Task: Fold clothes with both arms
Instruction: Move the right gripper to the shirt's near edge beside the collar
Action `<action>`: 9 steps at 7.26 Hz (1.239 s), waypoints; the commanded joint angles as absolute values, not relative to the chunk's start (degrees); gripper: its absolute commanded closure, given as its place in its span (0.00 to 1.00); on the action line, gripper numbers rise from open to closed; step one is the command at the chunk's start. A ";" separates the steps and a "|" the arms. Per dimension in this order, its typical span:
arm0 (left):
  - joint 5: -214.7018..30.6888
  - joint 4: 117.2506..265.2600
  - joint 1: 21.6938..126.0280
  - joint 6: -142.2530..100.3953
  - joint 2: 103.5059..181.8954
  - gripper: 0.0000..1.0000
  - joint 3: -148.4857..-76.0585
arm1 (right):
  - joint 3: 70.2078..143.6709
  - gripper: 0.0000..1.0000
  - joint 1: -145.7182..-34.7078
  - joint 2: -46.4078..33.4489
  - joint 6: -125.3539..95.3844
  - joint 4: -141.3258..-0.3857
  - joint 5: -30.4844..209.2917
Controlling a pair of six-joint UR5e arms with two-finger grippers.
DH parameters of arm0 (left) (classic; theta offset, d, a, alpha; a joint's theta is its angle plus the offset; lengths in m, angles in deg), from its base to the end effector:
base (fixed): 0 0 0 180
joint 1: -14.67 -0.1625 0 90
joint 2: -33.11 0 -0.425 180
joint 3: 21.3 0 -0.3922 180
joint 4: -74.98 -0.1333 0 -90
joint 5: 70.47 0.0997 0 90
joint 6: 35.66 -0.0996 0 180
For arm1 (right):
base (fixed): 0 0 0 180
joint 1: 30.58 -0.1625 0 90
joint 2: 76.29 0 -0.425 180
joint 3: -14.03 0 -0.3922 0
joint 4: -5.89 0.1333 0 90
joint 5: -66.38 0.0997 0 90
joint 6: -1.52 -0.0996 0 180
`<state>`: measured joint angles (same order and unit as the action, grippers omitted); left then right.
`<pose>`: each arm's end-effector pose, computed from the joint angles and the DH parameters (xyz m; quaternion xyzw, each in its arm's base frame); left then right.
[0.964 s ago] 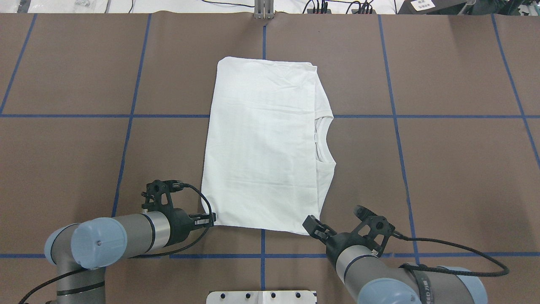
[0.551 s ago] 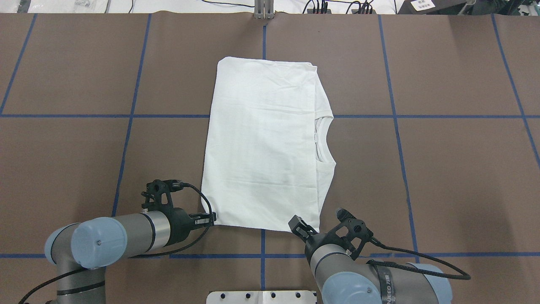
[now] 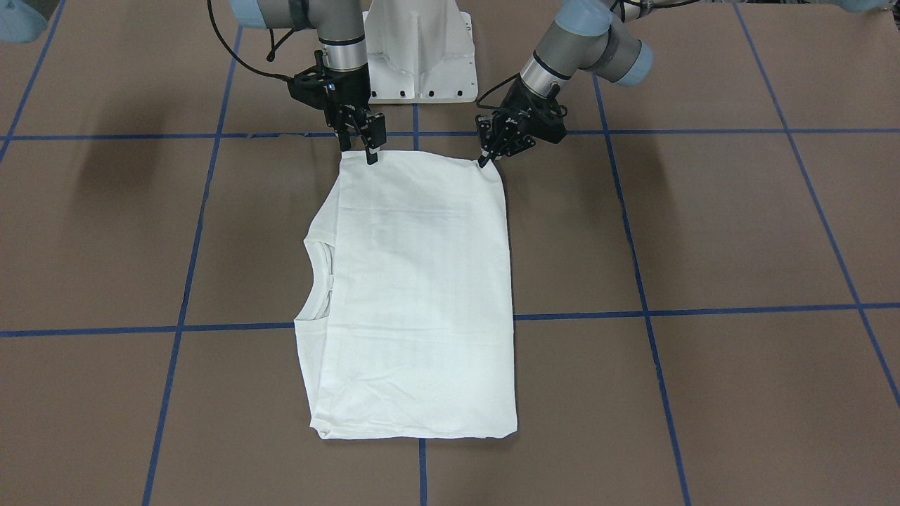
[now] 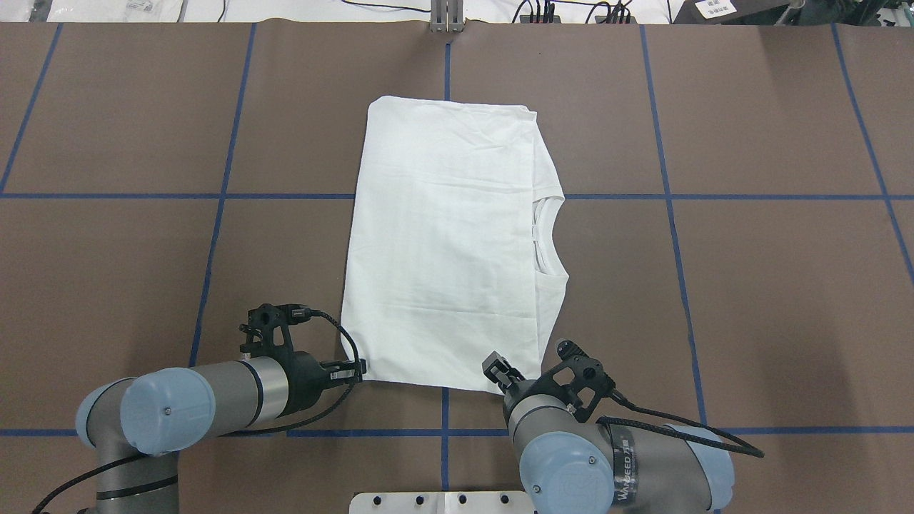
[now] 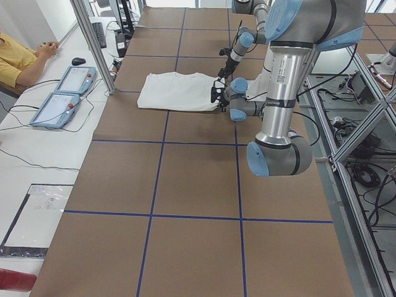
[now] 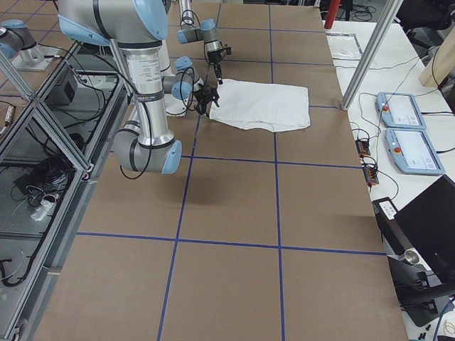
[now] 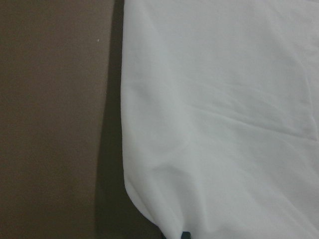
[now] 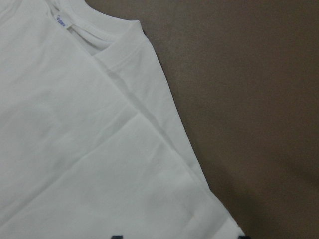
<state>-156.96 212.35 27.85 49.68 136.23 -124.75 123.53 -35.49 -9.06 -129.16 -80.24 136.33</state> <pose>0.5236 -0.2658 0.3327 0.1174 0.5901 -0.0777 0.7950 -0.5748 -0.2174 0.2835 0.0339 -0.4164 0.4139 0.8088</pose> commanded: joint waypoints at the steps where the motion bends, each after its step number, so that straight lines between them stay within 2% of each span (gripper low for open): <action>1: -157.04 212.35 27.85 49.68 136.29 1.00 -124.84 | 123.11 0.18 -35.94 -9.49 -129.18 -81.55 136.78; 7: -157.05 212.35 27.85 49.68 136.38 1.00 -124.84 | 120.64 0.19 -36.47 -12.12 -129.18 -82.26 136.87; 9: -157.05 212.35 27.85 49.68 136.38 1.00 -124.84 | 120.64 0.38 -36.65 -12.65 -130.05 -82.26 136.87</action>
<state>-157.05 212.35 27.85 49.68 136.38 -124.84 120.68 -36.53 -12.39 -129.43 -82.27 136.87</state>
